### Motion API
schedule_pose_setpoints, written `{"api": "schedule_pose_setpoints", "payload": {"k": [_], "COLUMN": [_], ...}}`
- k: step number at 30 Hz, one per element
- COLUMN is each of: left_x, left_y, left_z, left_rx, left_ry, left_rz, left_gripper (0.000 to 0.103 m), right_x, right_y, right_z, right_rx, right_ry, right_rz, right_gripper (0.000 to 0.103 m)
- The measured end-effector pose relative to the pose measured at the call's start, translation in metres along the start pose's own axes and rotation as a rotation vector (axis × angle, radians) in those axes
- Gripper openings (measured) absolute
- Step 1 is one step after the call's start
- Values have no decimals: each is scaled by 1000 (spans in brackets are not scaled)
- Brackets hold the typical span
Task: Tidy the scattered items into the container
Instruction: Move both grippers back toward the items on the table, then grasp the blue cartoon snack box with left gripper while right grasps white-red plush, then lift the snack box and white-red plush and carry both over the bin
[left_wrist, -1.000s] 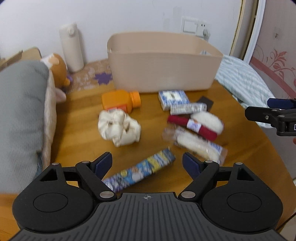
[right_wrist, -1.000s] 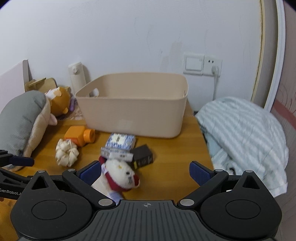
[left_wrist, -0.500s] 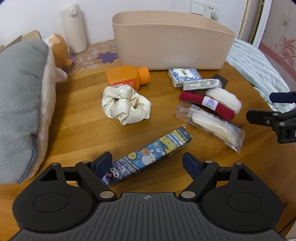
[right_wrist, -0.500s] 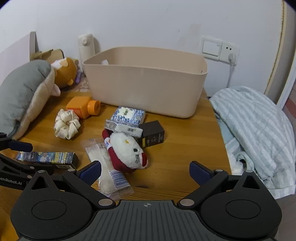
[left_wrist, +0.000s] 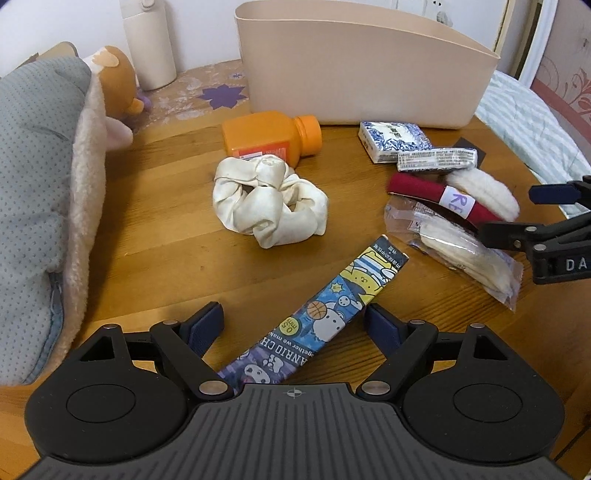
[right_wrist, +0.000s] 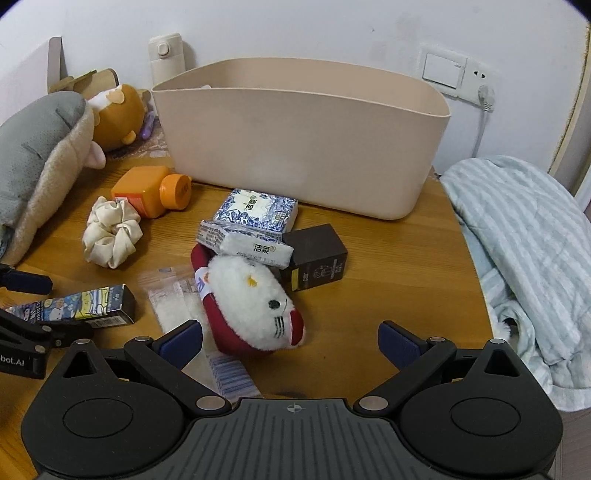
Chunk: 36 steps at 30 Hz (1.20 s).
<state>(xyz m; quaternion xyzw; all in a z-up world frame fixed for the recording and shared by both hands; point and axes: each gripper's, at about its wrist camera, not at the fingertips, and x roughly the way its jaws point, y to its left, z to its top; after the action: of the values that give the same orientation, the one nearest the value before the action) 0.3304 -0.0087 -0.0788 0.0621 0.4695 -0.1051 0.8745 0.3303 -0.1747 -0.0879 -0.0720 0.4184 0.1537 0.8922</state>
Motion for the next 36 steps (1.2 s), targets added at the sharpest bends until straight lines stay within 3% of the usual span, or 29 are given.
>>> {"api": "schedule_pose_setpoints", "payload": {"k": [11, 18, 19, 20, 25, 36], "left_x": [1, -5, -5, -5, -8, -18], "left_y": [-3, -5, -5, -5, -2, 6], "left_z": [-2, -4, -4, -4, -8, -15], "left_rx": [15, 22, 19, 16, -1, -63], "left_ry": [-25, -55, -58, -59, -64, -71], "left_rz": [-10, -19, -18, -17, -13, -35], "left_gripper": [81, 44, 40, 38, 26, 24], "right_x": [15, 15, 14, 14, 14, -1], "right_y": [6, 6, 7, 8, 14, 10], "right_z": [9, 10, 9, 9, 6, 2], "right_rx": [-5, 3, 0, -4, -24, 15], "right_ry": [-13, -15, -15, -13, -4, -15], "right_rz": [29, 53, 58, 58, 30, 34], "right_gripper": [98, 80, 71, 62, 55, 50]}}
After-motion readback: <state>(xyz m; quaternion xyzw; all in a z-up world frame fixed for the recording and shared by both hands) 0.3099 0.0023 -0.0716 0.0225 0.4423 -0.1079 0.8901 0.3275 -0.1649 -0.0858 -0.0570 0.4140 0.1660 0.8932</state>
